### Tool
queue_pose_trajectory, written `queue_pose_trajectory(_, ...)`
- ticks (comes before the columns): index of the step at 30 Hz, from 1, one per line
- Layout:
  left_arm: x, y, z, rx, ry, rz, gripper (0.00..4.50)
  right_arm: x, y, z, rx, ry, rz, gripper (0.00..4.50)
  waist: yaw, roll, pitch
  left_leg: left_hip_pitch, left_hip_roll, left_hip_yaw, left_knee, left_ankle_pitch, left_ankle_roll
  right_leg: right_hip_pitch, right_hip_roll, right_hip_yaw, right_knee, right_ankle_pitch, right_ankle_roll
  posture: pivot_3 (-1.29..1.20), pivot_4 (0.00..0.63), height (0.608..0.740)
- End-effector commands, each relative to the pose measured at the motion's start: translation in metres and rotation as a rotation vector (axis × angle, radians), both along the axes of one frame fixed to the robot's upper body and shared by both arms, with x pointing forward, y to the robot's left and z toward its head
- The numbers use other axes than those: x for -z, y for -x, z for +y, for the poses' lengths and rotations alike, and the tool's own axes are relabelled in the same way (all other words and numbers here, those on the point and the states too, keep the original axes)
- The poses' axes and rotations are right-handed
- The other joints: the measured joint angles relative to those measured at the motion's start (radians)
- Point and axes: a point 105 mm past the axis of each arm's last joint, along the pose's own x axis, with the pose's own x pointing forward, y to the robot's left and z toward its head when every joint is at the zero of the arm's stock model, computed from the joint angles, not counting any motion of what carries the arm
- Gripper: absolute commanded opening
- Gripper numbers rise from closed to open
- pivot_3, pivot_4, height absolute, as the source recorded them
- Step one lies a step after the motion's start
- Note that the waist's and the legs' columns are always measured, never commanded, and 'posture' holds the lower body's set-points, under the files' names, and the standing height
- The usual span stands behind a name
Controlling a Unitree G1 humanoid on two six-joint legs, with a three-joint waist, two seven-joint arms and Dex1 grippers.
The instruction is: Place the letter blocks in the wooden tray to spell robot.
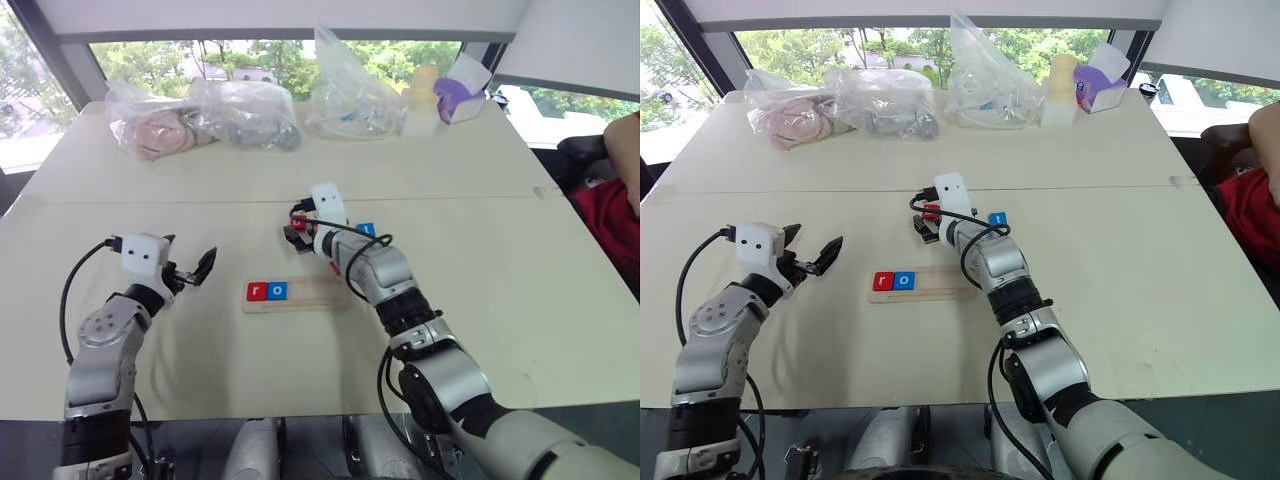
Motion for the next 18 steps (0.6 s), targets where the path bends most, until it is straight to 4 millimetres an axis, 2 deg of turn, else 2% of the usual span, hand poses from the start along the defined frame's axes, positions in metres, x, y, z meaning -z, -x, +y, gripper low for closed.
queue_pose_trajectory(1, -0.010, 0.002, 0.002, -0.039, -0.017, -0.057, 4.46, -0.015, 0.003, 0.018, -0.023, -0.075, -0.018, 4.50, -0.001, 0.000, 0.000, 0.000, 0.000, 0.000, 0.000, 0.000, 0.000, 0.000, 0.000, 0.000, 0.000, 0.000, 0.000, 0.00, 0.150, 0.735)
queue_pose_trajectory(5, -0.008, 0.002, -0.001, -0.052, -0.015, -0.062, 4.46, -0.007, 0.005, 0.025, -0.017, -0.038, -0.009, 4.50, 0.001, 0.000, 0.000, 0.000, 0.000, 0.000, 0.000, 0.000, 0.000, 0.000, 0.000, 0.000, 0.000, 0.000, 0.000, 0.00, 0.150, 0.735)
queue_pose_trajectory(9, -0.003, 0.004, -0.006, -0.055, -0.038, -0.055, 4.46, 0.010, 0.000, 0.021, 0.057, 0.018, 0.015, 4.50, 0.001, 0.000, 0.000, 0.000, 0.000, 0.000, 0.000, 0.000, 0.000, 0.000, 0.000, 0.000, 0.000, 0.000, 0.000, 0.00, 0.150, 0.735)
queue_pose_trajectory(12, -0.003, 0.011, -0.019, 0.014, 0.013, -0.052, 4.46, 0.016, -0.003, 0.021, 0.076, 0.040, 0.016, 4.50, 0.001, -0.001, -0.001, 0.001, 0.000, 0.001, 0.000, 0.000, 0.000, 0.001, 0.000, 0.000, 0.000, 0.000, 0.000, 0.00, 0.150, 0.735)
queue_pose_trajectory(15, 0.003, 0.021, -0.036, 0.144, -0.042, 0.002, 4.46, 0.020, -0.004, 0.023, 0.068, 0.052, 0.022, 4.50, 0.000, -0.001, -0.001, 0.001, 0.000, 0.000, 0.000, 0.000, 0.000, 0.002, -0.001, 0.000, 0.000, 0.000, -0.001, 0.00, 0.150, 0.735)
queue_pose_trajectory(18, 0.002, 0.029, -0.040, 0.211, -0.028, 0.041, 4.46, 0.023, -0.003, 0.026, 0.061, 0.044, 0.039, 4.50, 0.000, 0.000, -0.002, 0.002, 0.000, 0.000, 0.000, 0.000, 0.000, 0.002, -0.001, 0.000, 0.000, 0.000, -0.001, 0.00, 0.150, 0.735)
